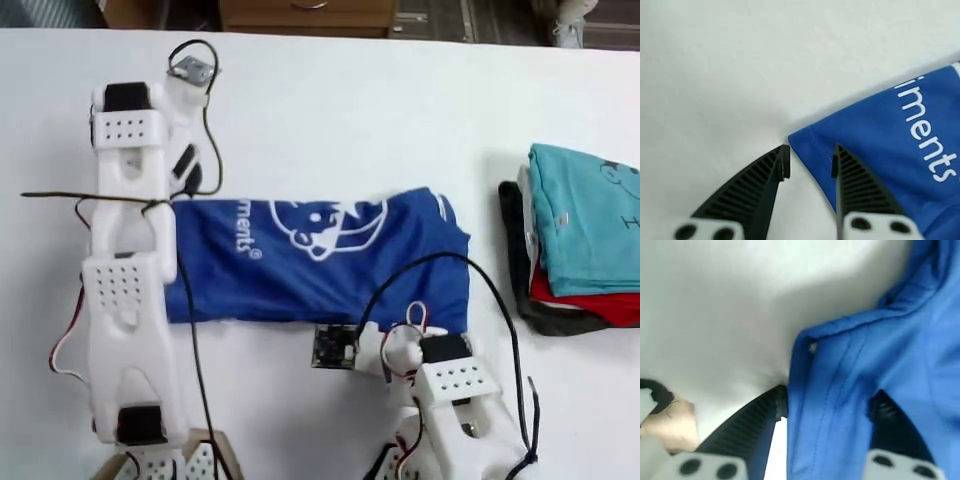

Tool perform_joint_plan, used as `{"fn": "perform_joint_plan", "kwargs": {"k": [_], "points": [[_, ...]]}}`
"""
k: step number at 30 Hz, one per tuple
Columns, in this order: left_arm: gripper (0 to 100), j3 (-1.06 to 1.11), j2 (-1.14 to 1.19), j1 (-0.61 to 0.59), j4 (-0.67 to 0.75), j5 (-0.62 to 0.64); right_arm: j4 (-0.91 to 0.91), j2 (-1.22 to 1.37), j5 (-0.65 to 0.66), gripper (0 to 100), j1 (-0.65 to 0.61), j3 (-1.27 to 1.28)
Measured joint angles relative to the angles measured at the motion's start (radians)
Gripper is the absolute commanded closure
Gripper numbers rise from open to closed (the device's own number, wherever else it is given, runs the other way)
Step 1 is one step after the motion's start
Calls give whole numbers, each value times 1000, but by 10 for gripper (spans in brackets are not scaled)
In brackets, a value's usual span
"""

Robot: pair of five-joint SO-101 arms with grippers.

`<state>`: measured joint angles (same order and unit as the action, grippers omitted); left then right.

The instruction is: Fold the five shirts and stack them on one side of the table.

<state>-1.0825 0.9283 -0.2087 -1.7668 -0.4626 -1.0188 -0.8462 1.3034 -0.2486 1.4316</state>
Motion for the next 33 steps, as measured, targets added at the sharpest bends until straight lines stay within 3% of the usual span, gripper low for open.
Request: {"fn": "perform_joint_plan", "kwargs": {"k": [33], "points": [[832,2,0,0,0,0,-130,-3,-2,789,-2,-133]]}}
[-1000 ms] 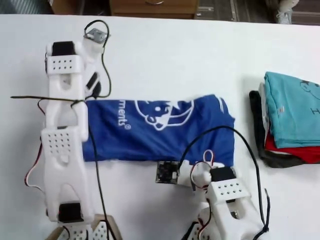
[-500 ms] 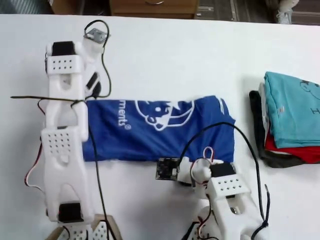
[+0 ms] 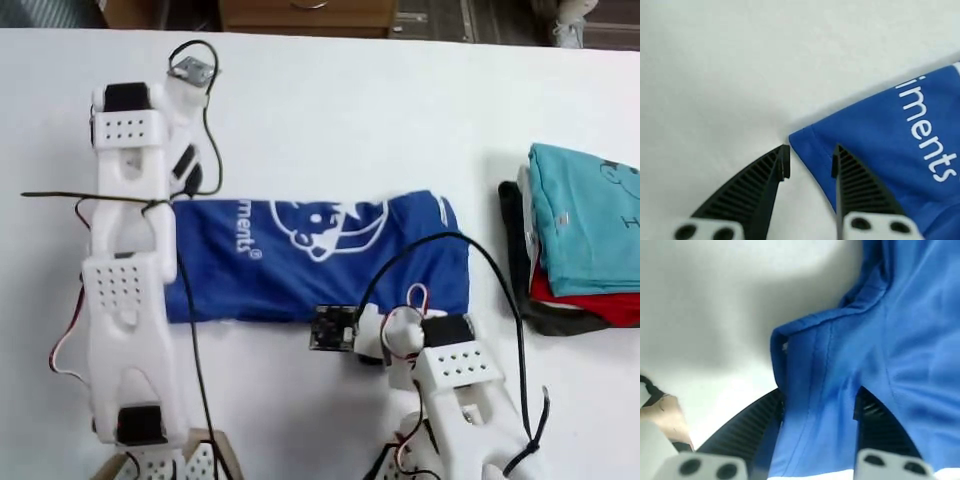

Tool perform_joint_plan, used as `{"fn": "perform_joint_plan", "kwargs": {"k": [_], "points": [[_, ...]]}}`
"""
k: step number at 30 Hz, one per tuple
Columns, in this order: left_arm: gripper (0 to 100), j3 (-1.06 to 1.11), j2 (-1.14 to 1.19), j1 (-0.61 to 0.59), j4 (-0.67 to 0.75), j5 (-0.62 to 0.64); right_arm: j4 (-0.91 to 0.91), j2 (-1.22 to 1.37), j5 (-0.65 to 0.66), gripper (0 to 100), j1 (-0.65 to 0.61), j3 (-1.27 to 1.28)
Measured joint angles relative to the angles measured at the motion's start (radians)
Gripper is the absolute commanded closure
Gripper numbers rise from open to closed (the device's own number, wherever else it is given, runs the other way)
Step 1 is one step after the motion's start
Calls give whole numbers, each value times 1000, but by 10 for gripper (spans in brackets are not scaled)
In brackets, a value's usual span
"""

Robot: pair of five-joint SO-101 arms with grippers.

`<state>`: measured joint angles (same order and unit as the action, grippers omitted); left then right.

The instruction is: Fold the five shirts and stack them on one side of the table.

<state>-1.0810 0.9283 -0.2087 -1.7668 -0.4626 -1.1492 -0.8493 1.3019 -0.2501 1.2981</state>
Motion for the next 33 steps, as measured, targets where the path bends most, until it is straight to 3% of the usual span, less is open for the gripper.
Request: {"fn": "perform_joint_plan", "kwargs": {"k": [9,23,33], "points": [[832,0,0,0,0,0,107,0,0,792,0,104],[832,0,0,0,0,0,238,0,0,976,5,110],[831,0,0,0,0,0,66,2,2,976,3,-124]]}}
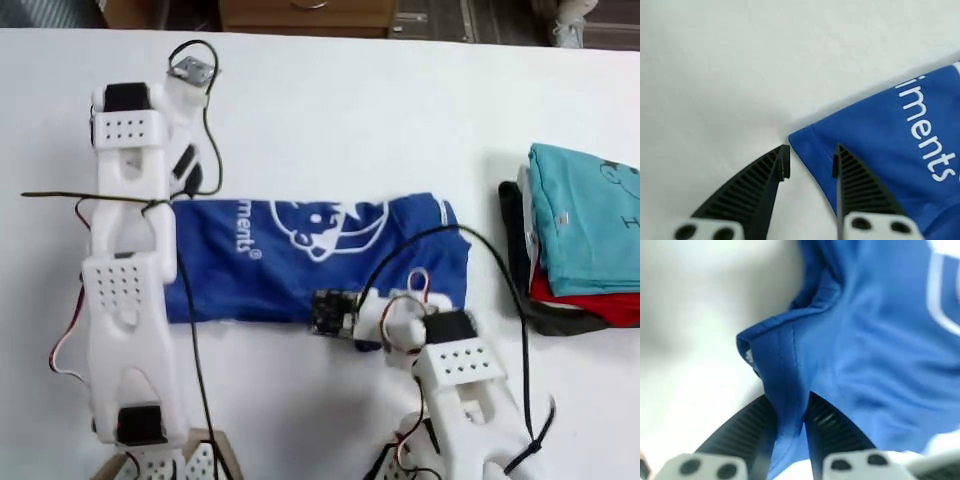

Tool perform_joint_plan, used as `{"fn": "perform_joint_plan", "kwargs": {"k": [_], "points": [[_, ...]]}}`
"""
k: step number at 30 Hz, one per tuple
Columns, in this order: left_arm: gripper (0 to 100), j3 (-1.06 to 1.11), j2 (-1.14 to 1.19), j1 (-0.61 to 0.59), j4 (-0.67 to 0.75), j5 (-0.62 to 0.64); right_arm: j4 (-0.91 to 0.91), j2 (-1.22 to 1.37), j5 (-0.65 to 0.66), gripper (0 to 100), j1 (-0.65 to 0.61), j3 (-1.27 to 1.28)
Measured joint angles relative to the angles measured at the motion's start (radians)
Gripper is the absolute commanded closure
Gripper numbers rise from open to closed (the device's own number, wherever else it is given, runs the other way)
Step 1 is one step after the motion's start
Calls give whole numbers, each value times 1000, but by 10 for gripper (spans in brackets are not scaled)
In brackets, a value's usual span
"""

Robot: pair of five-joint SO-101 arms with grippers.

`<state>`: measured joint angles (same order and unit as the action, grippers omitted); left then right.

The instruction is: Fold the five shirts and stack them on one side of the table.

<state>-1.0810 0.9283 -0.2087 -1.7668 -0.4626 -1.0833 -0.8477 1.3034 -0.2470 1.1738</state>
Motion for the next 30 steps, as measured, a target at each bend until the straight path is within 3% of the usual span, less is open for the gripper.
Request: {"fn": "perform_joint_plan", "kwargs": {"k": [6,12,24,30], "points": [[831,71,0,11,0,0,-21,0,0,976,0,-121],[831,110,0,49,0,0,66,83,46,976,11,-133],[831,110,0,48,0,0,117,443,61,975,38,-466],[831,110,0,61,0,0,239,635,61,974,38,-514]]}}
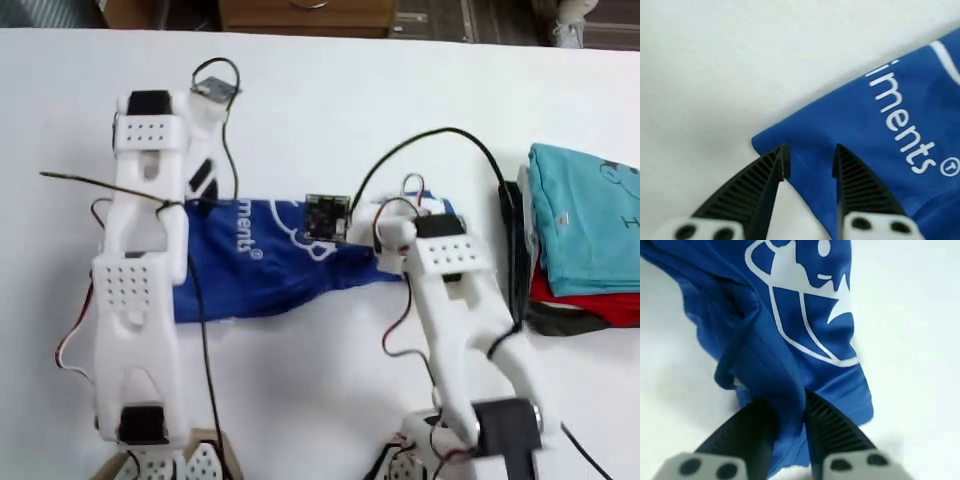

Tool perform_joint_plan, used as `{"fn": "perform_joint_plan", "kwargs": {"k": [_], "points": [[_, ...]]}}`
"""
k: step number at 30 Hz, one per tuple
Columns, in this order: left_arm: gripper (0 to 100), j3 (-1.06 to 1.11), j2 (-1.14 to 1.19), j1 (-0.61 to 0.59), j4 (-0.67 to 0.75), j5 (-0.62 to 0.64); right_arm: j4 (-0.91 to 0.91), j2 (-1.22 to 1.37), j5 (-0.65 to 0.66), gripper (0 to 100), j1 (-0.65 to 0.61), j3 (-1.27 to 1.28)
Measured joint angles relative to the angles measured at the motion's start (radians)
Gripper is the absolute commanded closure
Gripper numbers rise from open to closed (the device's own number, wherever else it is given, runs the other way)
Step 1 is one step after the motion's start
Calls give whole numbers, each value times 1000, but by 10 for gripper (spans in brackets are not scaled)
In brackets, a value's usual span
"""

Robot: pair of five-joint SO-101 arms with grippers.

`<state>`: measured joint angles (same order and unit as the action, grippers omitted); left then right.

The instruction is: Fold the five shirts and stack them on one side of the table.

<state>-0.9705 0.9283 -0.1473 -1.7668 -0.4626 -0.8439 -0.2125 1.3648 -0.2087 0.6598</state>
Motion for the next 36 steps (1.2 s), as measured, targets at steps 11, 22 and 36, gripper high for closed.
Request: {"fn": "perform_joint_plan", "kwargs": {"k": [11,22,36], "points": [[831,0,0,29,0,0,114,170,0,826,0,-5],[831,0,0,34,0,0,115,176,0,857,41,-158],[834,64,0,121,0,29,-203,69,-175,858,20,-163]]}}
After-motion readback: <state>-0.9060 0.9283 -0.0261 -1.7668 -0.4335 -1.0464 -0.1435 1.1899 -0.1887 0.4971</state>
